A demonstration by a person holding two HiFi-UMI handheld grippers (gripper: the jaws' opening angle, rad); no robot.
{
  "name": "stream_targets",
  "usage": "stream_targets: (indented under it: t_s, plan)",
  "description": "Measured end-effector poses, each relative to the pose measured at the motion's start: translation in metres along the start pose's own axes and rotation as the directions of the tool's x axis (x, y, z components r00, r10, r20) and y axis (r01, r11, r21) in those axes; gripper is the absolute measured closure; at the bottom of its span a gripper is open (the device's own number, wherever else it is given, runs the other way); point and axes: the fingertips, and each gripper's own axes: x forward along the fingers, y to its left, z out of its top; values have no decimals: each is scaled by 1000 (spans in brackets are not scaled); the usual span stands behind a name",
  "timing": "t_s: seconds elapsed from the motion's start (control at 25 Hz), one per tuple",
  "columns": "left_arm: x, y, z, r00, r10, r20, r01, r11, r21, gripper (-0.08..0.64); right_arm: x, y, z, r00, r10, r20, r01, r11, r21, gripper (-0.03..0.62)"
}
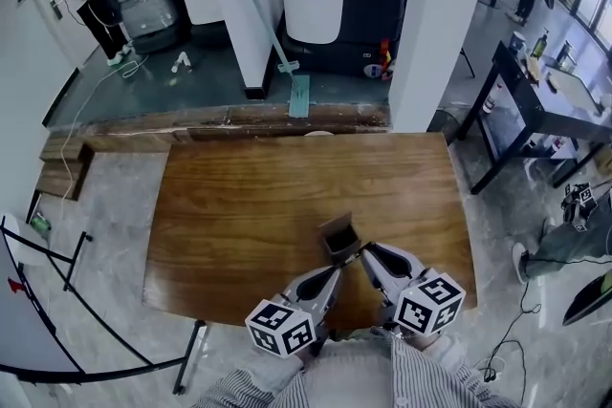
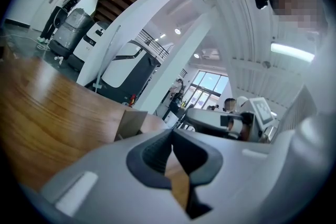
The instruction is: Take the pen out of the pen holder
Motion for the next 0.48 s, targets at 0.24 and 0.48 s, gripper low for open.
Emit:
stream_targets:
  t_s: [0.24, 0.48]
  plan:
    - [3, 4, 4, 1000, 6, 12, -6, 1000, -9, 552, 3, 0, 0, 1000, 3, -4, -3, 1000, -26, 534]
    - [9, 6, 6, 1000, 3, 13, -3, 1000, -12, 552, 5, -4, 2, 1000, 4, -4, -4, 999, -34, 534]
